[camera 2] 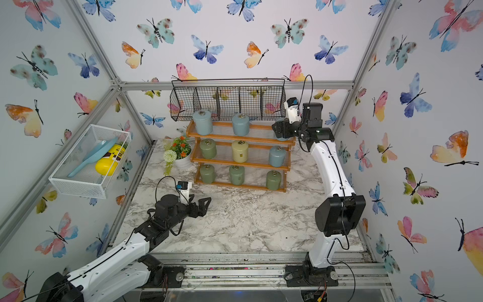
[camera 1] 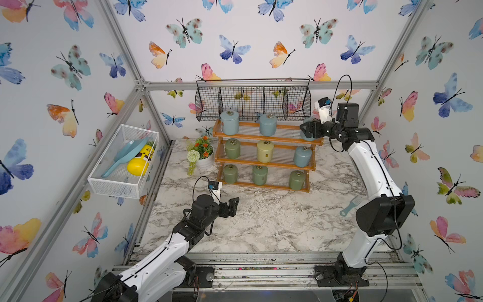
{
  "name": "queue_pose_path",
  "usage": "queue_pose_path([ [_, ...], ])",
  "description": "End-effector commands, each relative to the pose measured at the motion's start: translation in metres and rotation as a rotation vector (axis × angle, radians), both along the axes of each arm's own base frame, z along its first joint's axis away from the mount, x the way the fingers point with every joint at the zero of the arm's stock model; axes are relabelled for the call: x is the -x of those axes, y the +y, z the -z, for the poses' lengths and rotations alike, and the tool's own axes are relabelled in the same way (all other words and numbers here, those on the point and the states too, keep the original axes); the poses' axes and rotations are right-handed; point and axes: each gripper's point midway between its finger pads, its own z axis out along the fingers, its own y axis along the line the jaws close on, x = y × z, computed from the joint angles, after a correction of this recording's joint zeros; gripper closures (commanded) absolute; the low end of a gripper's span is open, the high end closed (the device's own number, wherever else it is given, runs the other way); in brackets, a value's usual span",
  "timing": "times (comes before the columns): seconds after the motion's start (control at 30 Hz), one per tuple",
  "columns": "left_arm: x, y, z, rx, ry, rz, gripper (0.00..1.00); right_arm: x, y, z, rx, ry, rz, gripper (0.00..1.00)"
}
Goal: Remove the tea canisters from the shelf
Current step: Pick up the tea canister from the shelf.
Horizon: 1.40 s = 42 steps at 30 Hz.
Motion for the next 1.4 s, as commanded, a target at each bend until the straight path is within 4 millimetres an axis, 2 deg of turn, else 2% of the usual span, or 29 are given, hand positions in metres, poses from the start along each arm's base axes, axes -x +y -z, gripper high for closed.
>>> queue_pose_path([
  [0.0,-0.003,-0.001,-0.008,0.021,-0.023,-0.010,0.02,-0.001,0.002,-0.009,0.000,-0.021,-0.004,0.22],
  [0.17,-0.004,-0.002,-0.012,0.014,-0.031,-0.007,0.02,0.008,0.006,-0.021,-0.016,-0.044,-0.030,0.27],
  [0.47,-0.005,-0.002,-0.027,-0.019,-0.057,0.009,0.02,0.039,0.015,-0.054,-0.047,-0.101,-0.097,0.33],
  [0.57,-0.007,-0.001,-0.032,-0.031,-0.068,0.002,0.02,0.052,0.021,-0.062,-0.059,-0.115,-0.125,0.33],
  [0.73,-0.010,0.000,-0.040,-0.036,-0.091,-0.008,0.02,0.077,0.045,-0.069,-0.094,-0.134,-0.217,0.33],
  [0.87,-0.014,-0.002,-0.051,-0.033,-0.121,-0.002,0.02,0.096,0.071,-0.062,-0.095,-0.114,-0.292,0.34],
  [1.17,-0.020,-0.004,-0.062,-0.066,-0.145,0.003,0.02,0.150,0.129,-0.023,-0.062,-0.099,-0.471,0.35],
  [1.37,-0.018,-0.001,-0.062,-0.073,-0.142,-0.005,0.02,0.189,0.153,0.005,-0.119,-0.125,-0.566,0.35],
])
